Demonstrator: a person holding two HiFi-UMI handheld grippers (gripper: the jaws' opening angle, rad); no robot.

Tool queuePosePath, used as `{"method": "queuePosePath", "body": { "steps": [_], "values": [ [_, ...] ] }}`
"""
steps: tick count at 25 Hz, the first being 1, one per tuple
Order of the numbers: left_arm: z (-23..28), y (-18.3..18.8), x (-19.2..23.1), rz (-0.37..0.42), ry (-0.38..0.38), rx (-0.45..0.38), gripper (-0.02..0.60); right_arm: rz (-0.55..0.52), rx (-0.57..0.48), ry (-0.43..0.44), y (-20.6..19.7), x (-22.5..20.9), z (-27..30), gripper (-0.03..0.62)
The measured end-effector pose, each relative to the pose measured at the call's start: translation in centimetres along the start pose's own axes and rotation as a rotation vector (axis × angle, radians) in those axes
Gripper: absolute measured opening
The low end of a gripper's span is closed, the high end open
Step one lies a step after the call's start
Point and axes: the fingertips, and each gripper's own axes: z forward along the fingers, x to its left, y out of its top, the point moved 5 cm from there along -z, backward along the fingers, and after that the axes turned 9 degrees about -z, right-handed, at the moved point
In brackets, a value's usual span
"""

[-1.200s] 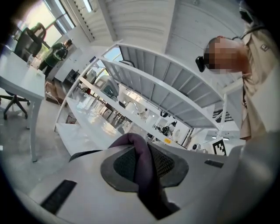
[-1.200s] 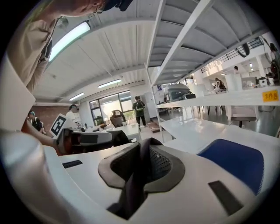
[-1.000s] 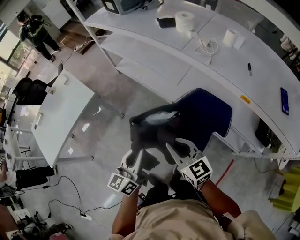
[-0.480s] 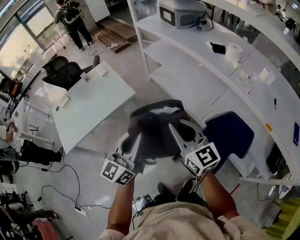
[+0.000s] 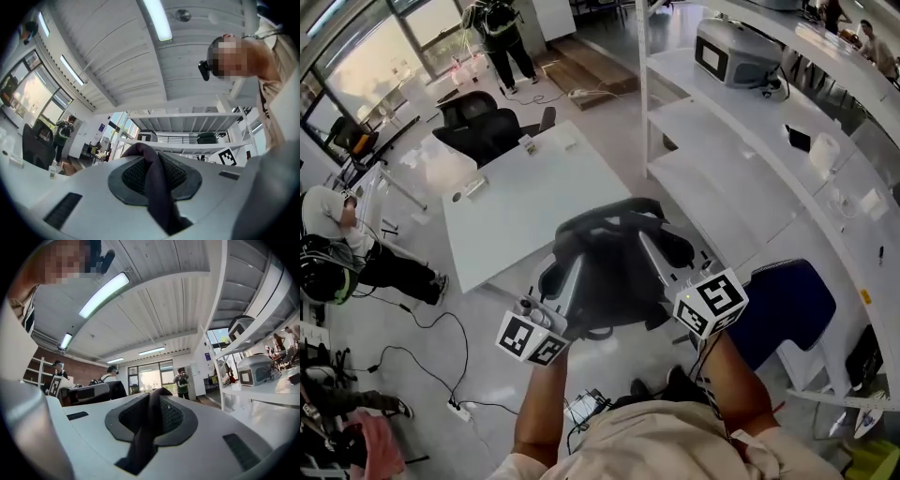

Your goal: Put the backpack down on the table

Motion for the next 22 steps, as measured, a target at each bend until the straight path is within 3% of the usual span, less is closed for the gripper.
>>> {"method": "queuePosePath", "body": {
  "steps": [8,14,18,22],
  "values": [
    [-1.1,7.2,6.7,0.102,0.119,-0.094,0.067,-0.046,-0.071,0.155,3.4,1.8,11.2,0.066],
    [2.4,12.5,13.9,0.185,0.176,-0.152,0.067,-0.059,-0.133,0.242,5.4,-0.4,21.4,0.066],
    [5.1,14.9,20.1,0.203,0.237,-0.163,0.067,-0.037,-0.131,0.299,5.1,-2.4,28.8,0.066],
    [6.3,13.9,27.9,0.149,0.334,-0.132,0.067,0.010,-0.071,0.338,1.3,-4.1,35.8,0.067]
  ]
}}
